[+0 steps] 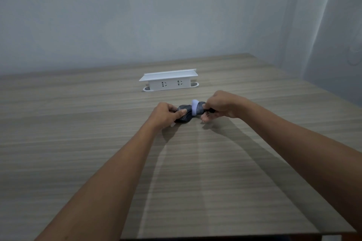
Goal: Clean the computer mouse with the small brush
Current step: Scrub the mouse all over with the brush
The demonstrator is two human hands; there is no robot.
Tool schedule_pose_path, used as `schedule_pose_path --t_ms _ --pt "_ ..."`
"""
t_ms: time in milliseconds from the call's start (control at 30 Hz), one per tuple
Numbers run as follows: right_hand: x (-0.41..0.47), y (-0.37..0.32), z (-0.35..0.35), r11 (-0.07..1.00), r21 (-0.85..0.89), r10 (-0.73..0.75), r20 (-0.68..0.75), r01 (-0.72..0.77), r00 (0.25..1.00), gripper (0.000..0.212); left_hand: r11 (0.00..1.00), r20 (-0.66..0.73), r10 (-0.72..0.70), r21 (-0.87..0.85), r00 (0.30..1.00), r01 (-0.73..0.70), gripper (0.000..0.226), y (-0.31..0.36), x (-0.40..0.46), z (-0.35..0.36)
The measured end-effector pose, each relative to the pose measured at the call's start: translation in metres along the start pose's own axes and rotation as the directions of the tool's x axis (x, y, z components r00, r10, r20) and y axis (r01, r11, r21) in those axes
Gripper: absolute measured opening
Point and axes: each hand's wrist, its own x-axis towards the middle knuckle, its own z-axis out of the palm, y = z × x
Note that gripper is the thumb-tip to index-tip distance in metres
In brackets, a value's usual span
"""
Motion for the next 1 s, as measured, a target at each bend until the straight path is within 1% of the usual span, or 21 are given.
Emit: schedule_pose_path --t_ms 67,167,200,233,300,400,467,567,600,667,733,800,833,900,933,1000 --pt "0.0 0.001 0.001 1.0 0.016 0.017 0.009 -0.017 1.0 0.027 1.0 -0.002 -0.003 0.002 1.0 0.003 0.041 0.0 0.0 0.0" --pt "-0.006 -0.001 0.003 0.992 0.06 0.099 0.16 -0.11 0.982 0.03 1.0 -0.011 0.005 0.001 1.0 -0.005 0.041 -0.001 0.001 0.0" --pt "-0.007 -0.002 0.002 0.99 0.074 0.107 0.186 -0.122 0.977 0.03 1.0 -0.011 0.006 0.0 1.0 -0.006 0.041 -0.001 0.002 0.0" --pt "-0.007 -0.003 0.002 0.989 0.091 0.102 0.178 -0.119 0.979 0.03 1.0 -0.008 0.006 0.0 1.0 -0.006 0.04 -0.002 0.002 0.0" --pt "-0.003 -0.003 0.002 0.985 0.143 0.079 0.101 -0.093 0.992 0.027 1.0 -0.004 0.005 -0.002 1.0 -0.005 0.04 -0.003 0.002 0.0" --pt "0.001 -0.002 0.005 0.987 0.158 0.03 -0.017 -0.027 0.999 0.009 1.0 -0.01 -0.004 -0.018 1.0 0.004 0.042 -0.002 0.001 0.001" --pt "0.001 -0.002 0.007 0.99 0.132 0.04 -0.006 -0.039 0.999 0.008 1.0 -0.013 -0.006 -0.016 1.0 0.006 0.042 -0.002 0.002 0.001" --pt "-0.005 -0.004 0.009 0.985 0.106 0.119 0.131 -0.133 0.984 0.016 1.0 -0.013 -0.002 -0.011 1.0 0.002 0.04 -0.003 0.003 0.001" --pt "-0.008 -0.006 0.009 0.984 0.108 0.127 0.152 -0.144 0.98 0.017 1.0 -0.012 -0.002 -0.01 1.0 0.002 0.04 -0.003 0.003 0.001" --pt "-0.007 -0.009 0.009 0.984 0.131 0.109 0.118 -0.125 0.987 0.019 1.0 -0.011 -0.005 -0.012 1.0 0.005 0.04 -0.003 0.002 0.001" --pt "-0.006 -0.01 0.009 0.986 0.147 0.07 0.035 -0.074 0.997 0.017 1.0 -0.01 -0.012 -0.02 1.0 0.012 0.04 -0.003 0.002 0.001" --pt "-0.006 -0.008 0.008 0.993 0.117 0.029 -0.029 -0.025 0.999 0.008 0.999 -0.011 -0.018 -0.028 1.0 0.018 0.041 -0.003 0.002 0.002" --pt "-0.006 -0.007 0.008 0.996 0.089 0.016 -0.041 -0.012 0.999 0.009 0.999 -0.009 -0.017 -0.03 1.0 0.017 0.041 -0.003 0.002 0.002" --pt "-0.008 -0.005 0.009 0.999 0.039 0.002 0.006 -0.002 1.0 0.011 0.999 -0.01 -0.015 -0.032 1.0 0.015 0.041 -0.004 0.003 0.002" --pt "-0.008 -0.004 0.008 1.0 0.018 0.003 0.053 -0.004 0.999 0.011 0.999 -0.013 -0.015 -0.029 1.0 0.014 0.041 -0.004 0.003 0.002" --pt "-0.008 -0.004 0.003 0.999 -0.042 0.008 0.148 -0.001 0.989 0.019 1.0 -0.017 -0.011 -0.015 1.0 0.011 0.04 -0.004 0.003 0.001"
